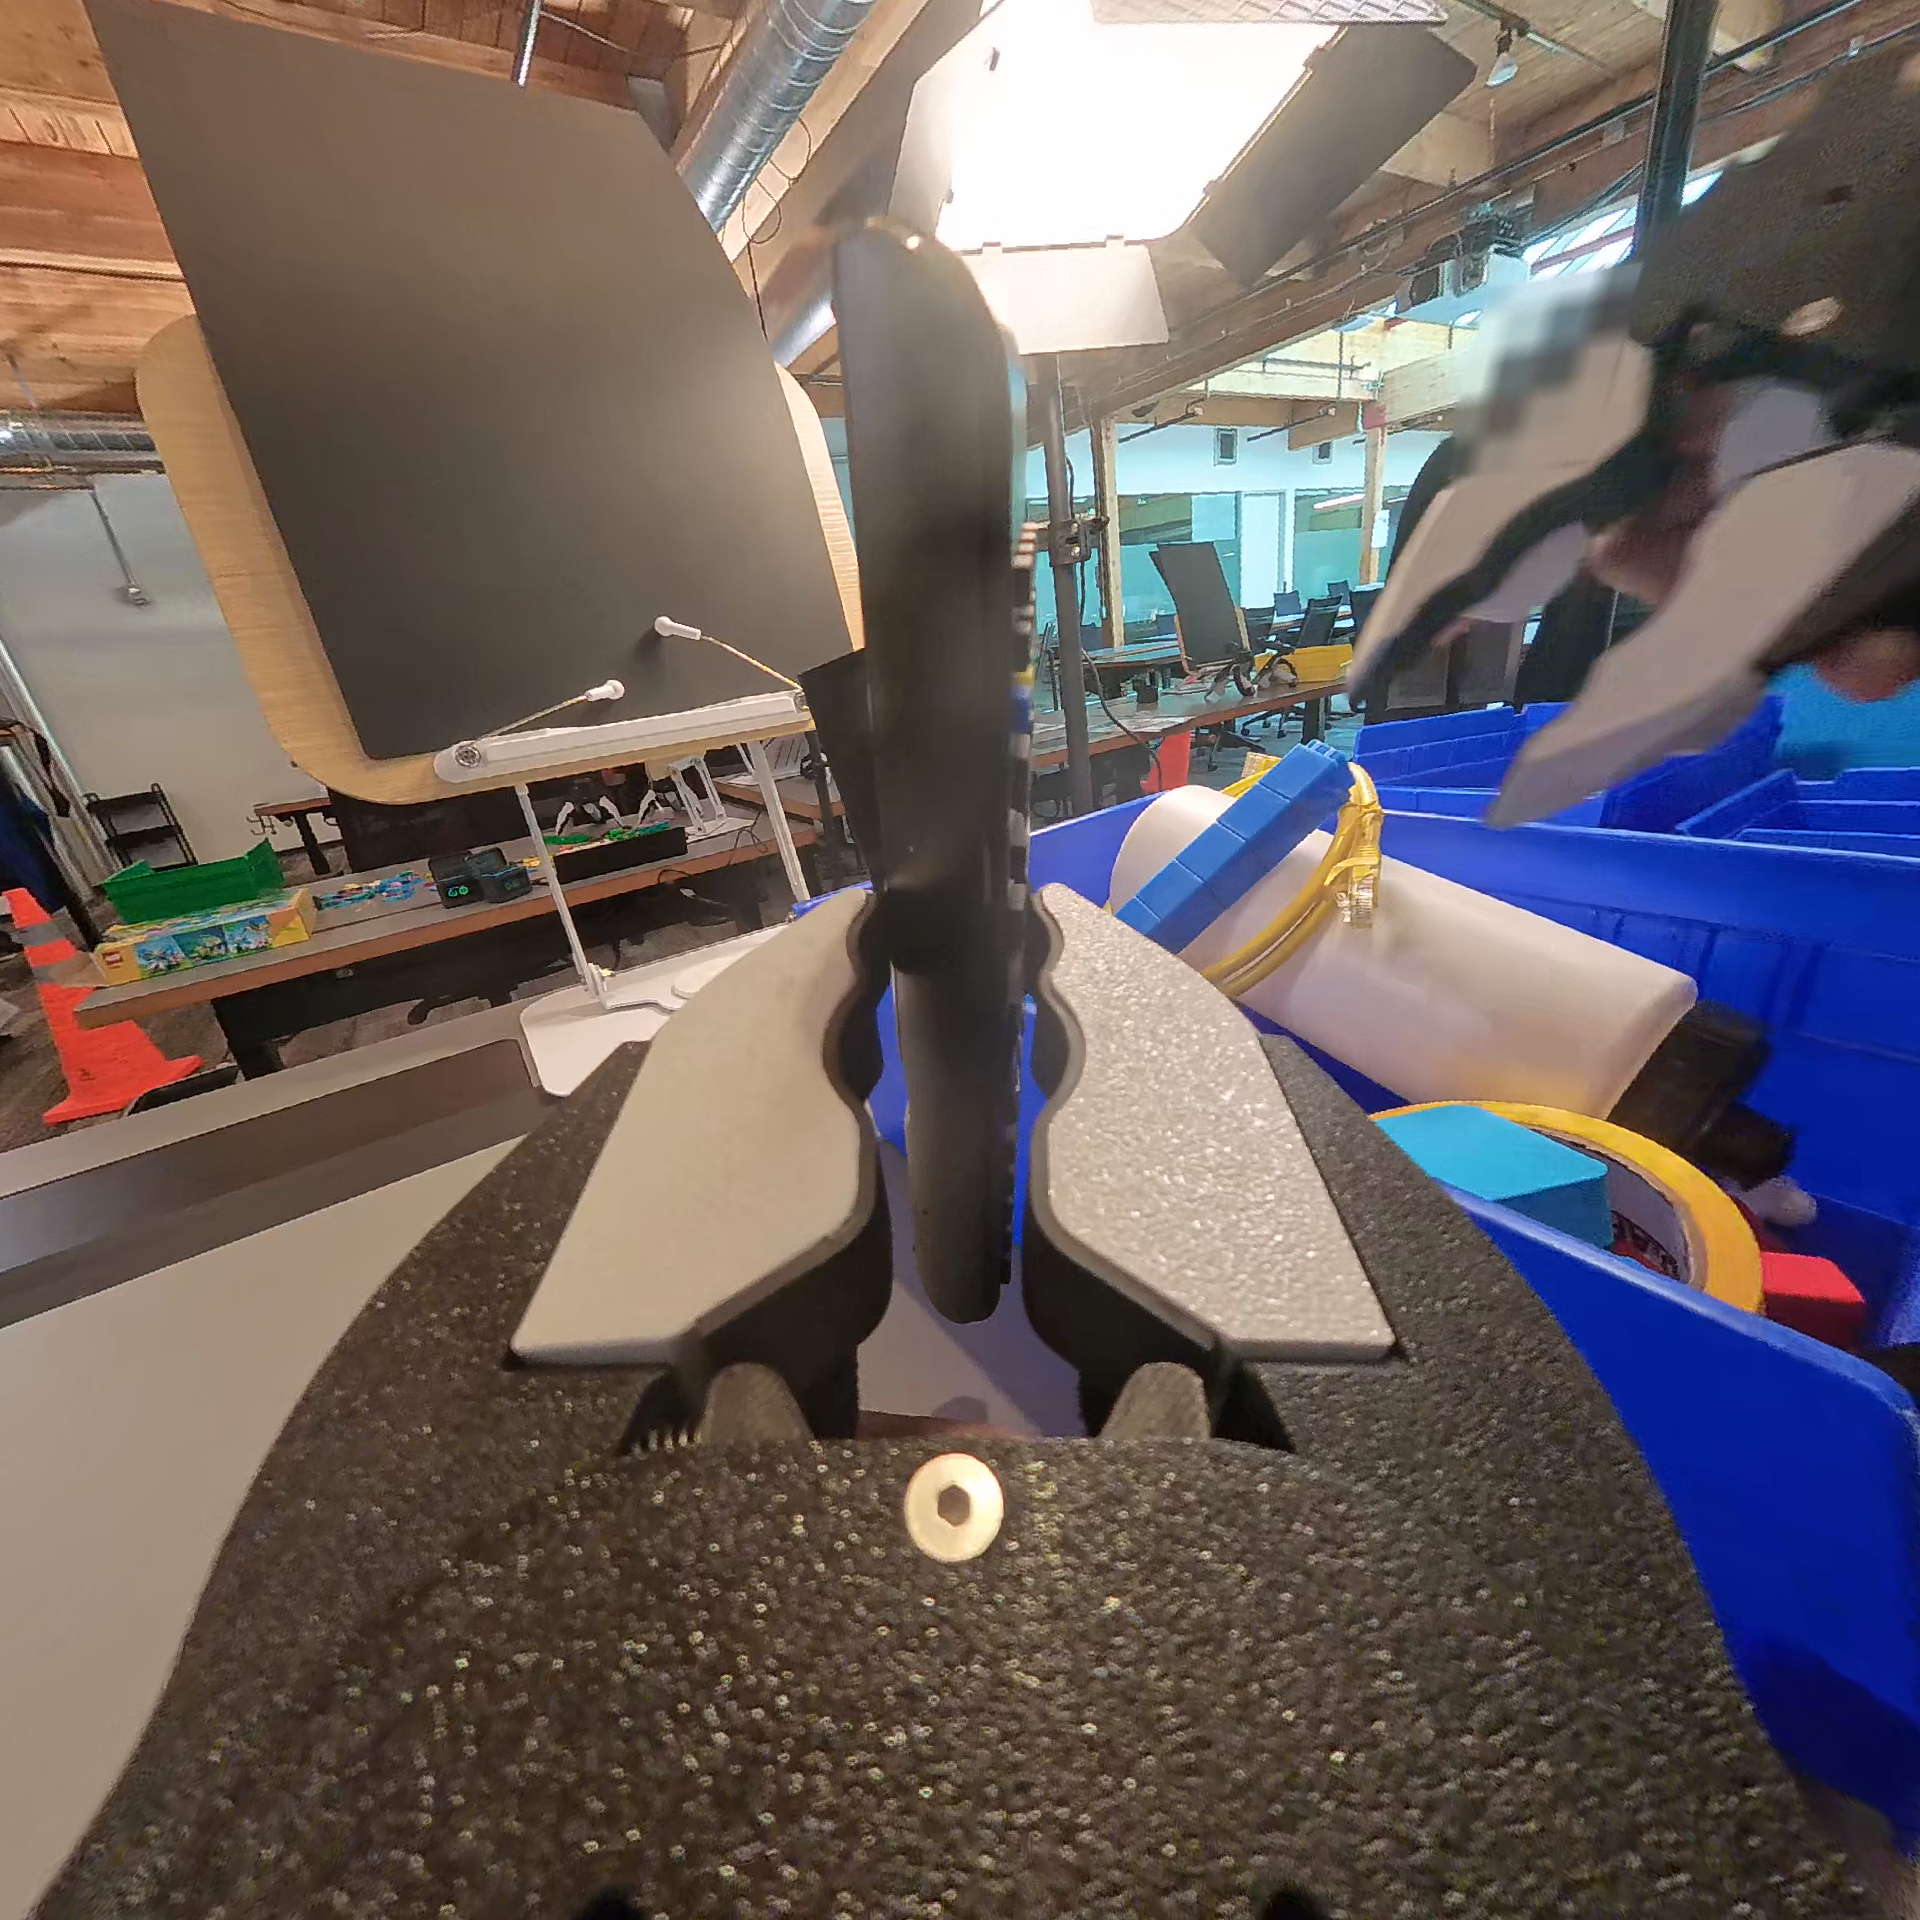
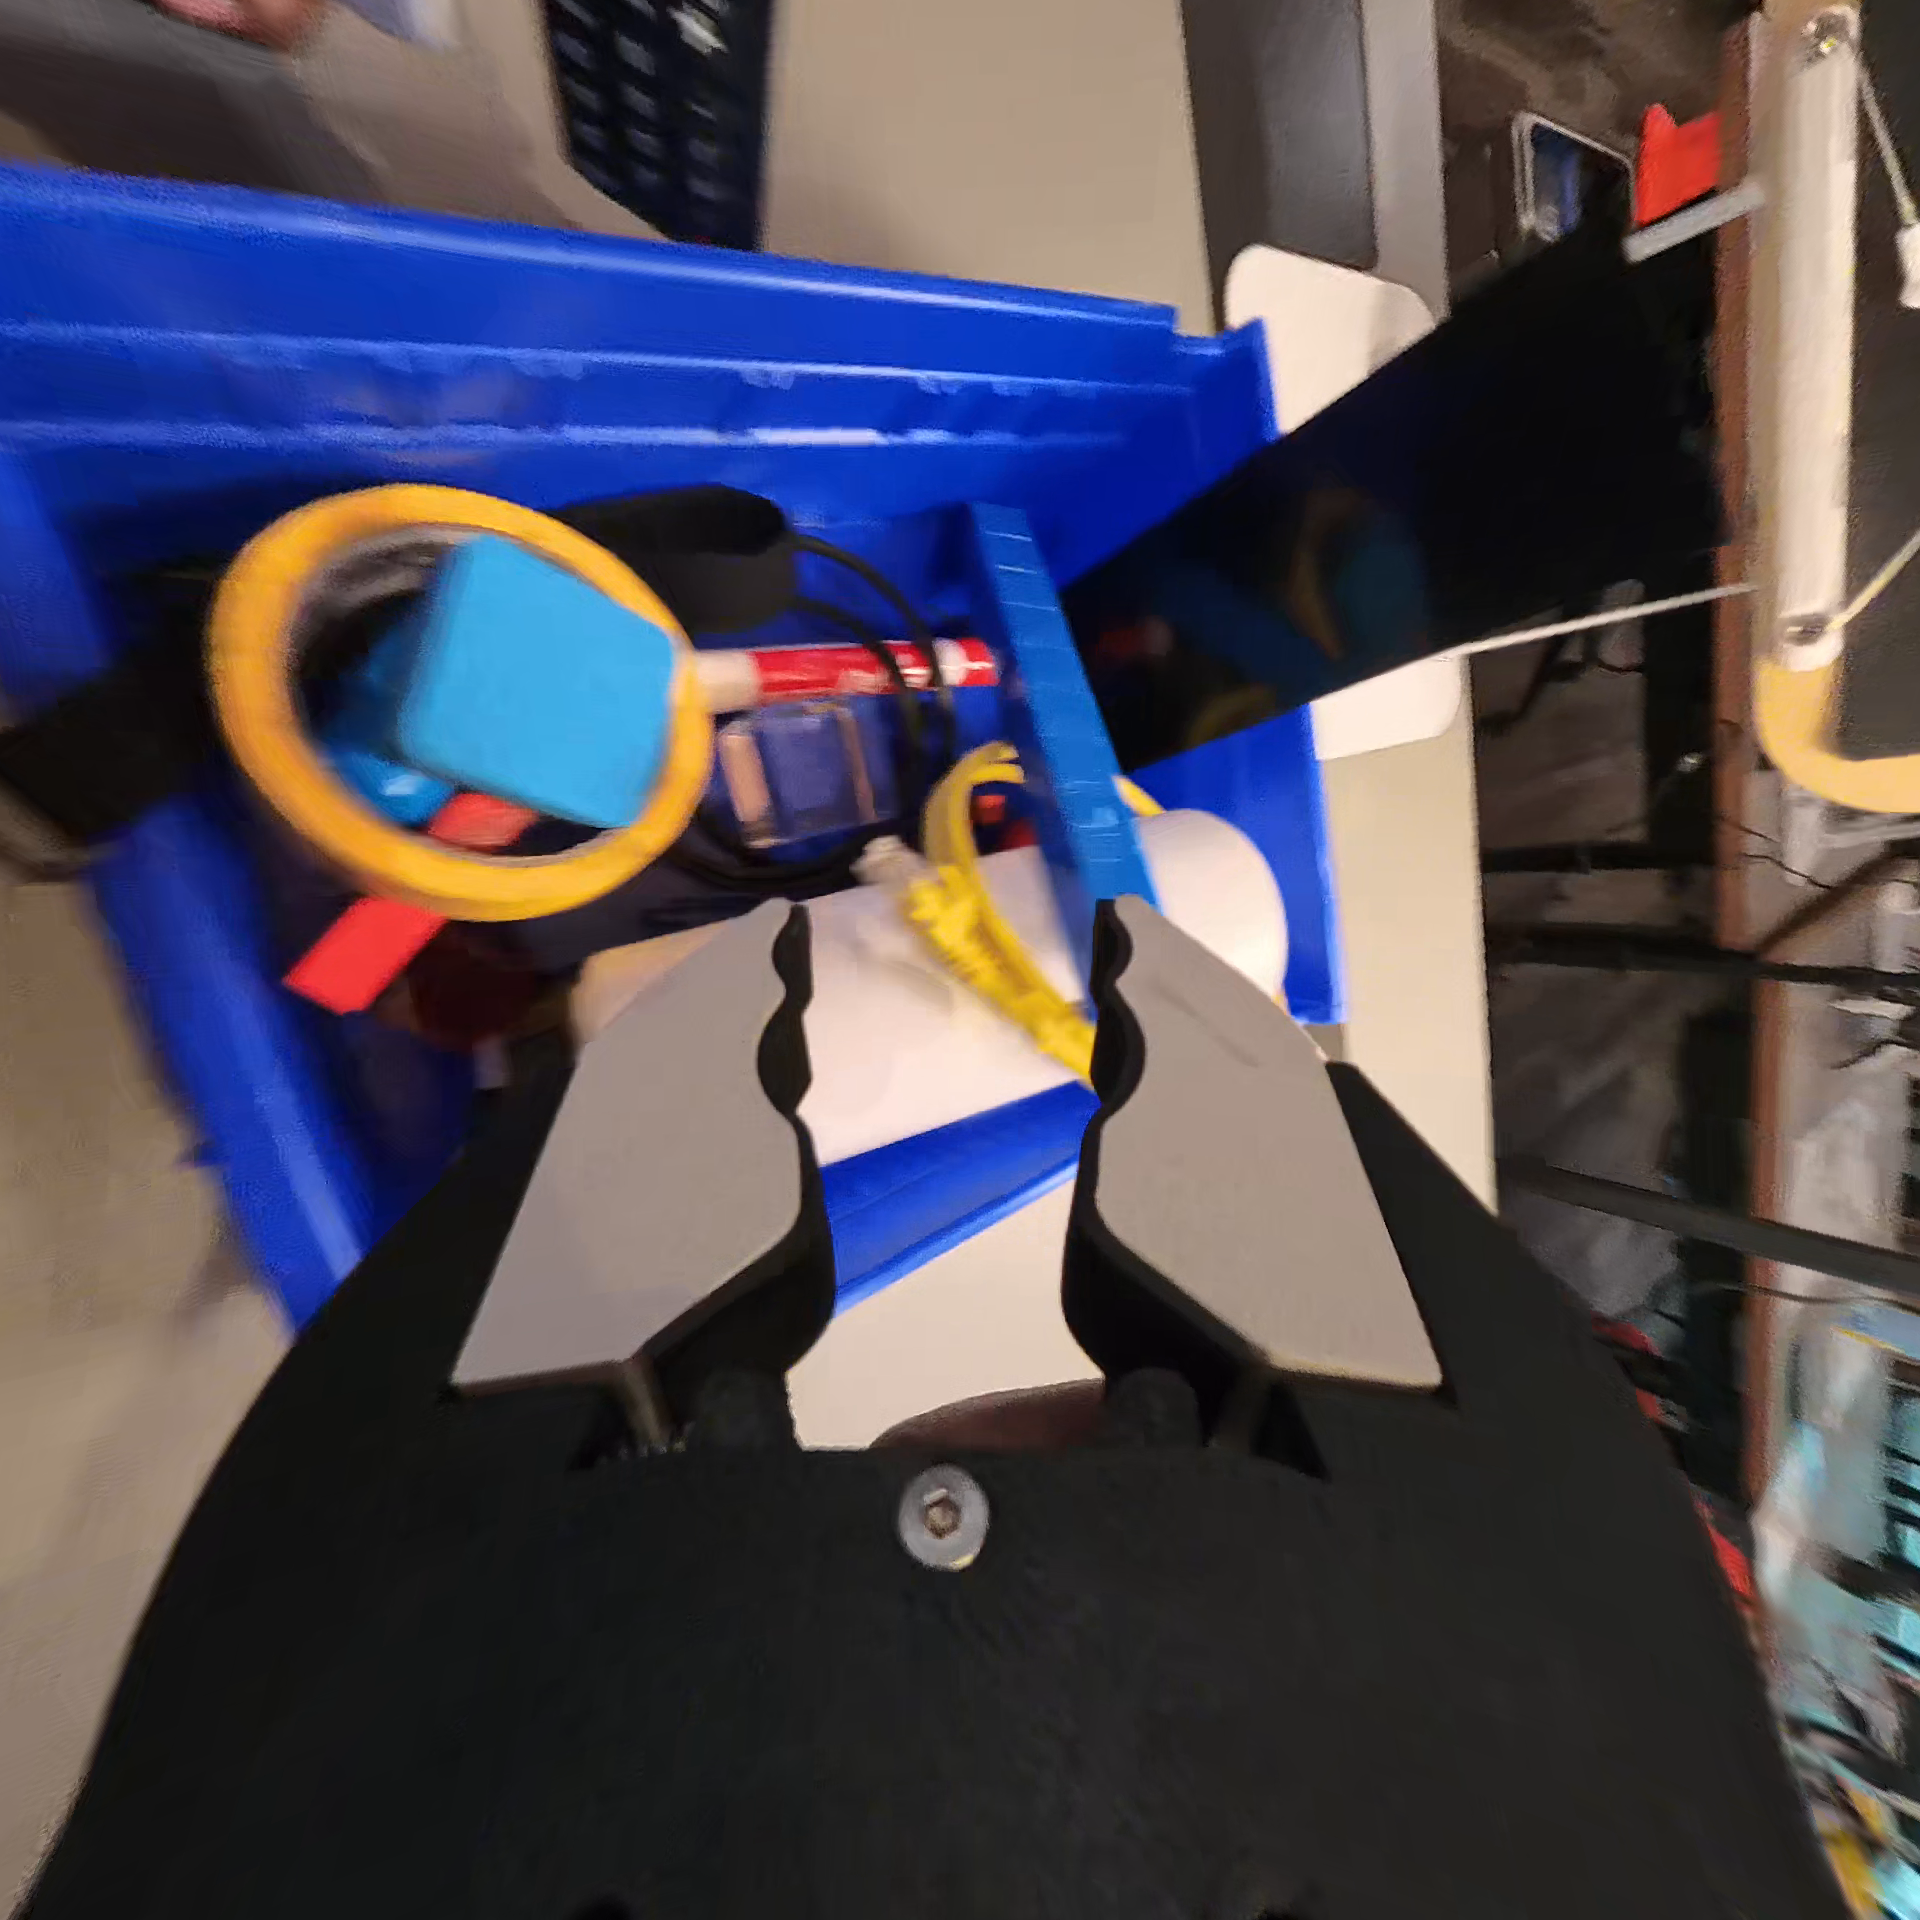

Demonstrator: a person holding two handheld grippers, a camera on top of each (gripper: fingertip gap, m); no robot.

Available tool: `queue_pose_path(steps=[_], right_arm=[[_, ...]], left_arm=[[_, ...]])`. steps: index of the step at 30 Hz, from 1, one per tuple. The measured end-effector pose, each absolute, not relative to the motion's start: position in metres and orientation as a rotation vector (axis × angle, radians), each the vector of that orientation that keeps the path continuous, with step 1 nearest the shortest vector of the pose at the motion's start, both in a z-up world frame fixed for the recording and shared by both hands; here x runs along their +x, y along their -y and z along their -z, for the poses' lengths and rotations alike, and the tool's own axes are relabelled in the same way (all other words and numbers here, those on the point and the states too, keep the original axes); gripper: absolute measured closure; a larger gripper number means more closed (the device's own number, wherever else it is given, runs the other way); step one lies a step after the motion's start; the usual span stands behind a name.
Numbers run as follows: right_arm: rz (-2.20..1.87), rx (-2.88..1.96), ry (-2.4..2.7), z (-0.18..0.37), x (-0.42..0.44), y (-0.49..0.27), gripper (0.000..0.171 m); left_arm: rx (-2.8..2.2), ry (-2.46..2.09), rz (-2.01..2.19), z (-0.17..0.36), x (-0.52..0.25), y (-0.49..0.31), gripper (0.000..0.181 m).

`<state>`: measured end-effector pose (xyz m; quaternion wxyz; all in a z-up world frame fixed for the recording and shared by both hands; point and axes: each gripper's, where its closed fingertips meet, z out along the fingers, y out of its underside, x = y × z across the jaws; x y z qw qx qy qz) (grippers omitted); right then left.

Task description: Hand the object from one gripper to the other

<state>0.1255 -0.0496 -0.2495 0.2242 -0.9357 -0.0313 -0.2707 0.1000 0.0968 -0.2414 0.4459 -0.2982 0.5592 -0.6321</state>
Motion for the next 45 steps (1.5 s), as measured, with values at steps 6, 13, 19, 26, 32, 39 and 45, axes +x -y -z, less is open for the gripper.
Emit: queue_pose_path(steps=[6,13,19,26,32,39,45], right_arm=[[0.651,-2.824,0.101,0.277,0.18,0.026,0.118],[0.614,-3.092,0.098,0.318,0.202,0.018,0.13],[0.723,-3.077,0.116,0.305,0.197,0.024,0.148],[0.721,-2.846,0.034,0.246,0.161,0.058,0.149],[0.421,-2.811,0.131,0.267,0.076,0.075,0.149],[0.341,-2.845,0.198,0.298,0.055,0.073,0.133],[0.437,-2.741,0.08,0.264,0.101,0.065,0.125]], left_arm=[[-0.744,-1.38,1.555,0.242,0.102,-0.102,0.156],[-0.759,-1.371,1.553,0.241,0.105,-0.109,0.155],[-0.766,-1.357,1.568,0.237,0.105,-0.113,0.155],[-0.78,-1.322,1.586,0.229,0.103,-0.119,0.155],[-0.786,-1.31,1.605,0.225,0.1,-0.117,0.156],[-0.775,-1.331,1.603,0.228,0.099,-0.109,0.156],[-0.766,-1.34,1.601,0.228,0.098,-0.108,0.156]])
